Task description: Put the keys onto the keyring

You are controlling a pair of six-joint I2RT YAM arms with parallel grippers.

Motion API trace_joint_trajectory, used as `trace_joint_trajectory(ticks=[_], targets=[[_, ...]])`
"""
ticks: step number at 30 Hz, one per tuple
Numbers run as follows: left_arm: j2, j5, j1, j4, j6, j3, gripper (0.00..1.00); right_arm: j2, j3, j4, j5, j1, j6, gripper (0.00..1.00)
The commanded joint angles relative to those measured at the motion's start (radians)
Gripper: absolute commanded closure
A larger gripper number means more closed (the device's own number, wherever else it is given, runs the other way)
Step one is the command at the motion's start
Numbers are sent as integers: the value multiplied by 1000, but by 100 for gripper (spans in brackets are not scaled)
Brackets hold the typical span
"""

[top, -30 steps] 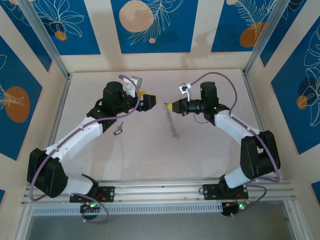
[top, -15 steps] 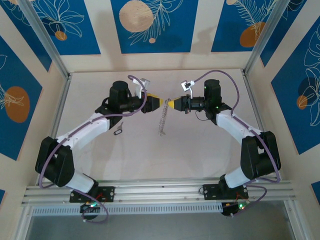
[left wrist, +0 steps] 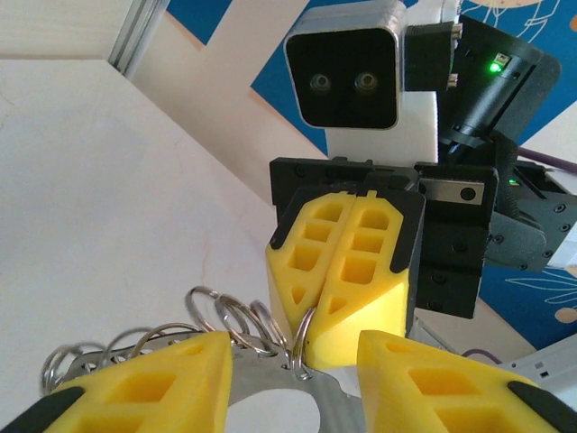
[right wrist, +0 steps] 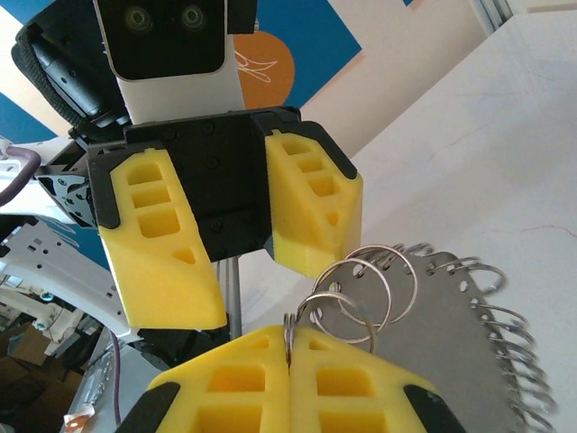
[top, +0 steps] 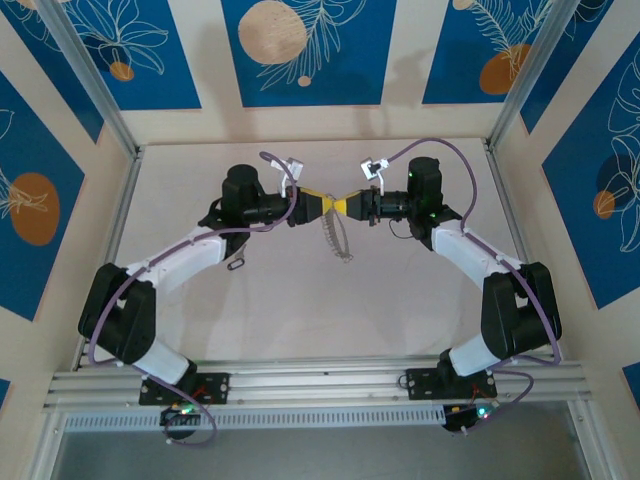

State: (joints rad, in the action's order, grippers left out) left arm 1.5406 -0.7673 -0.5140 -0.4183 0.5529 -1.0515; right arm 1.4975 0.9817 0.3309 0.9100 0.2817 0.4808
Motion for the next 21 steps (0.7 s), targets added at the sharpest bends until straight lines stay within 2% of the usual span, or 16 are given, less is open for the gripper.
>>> trace_joint_trajectory(ticks=[1,16,21], targets=[[11,-40,-10,-80,32,10,59,-34,-1,42,33,7,21,100],[28,-101,-37,-187,82,34,68,-47,-25,93,9,5,60,100],[33,-126,-45,-240,106,43,76,-43,-32,110,6,4,76,100]])
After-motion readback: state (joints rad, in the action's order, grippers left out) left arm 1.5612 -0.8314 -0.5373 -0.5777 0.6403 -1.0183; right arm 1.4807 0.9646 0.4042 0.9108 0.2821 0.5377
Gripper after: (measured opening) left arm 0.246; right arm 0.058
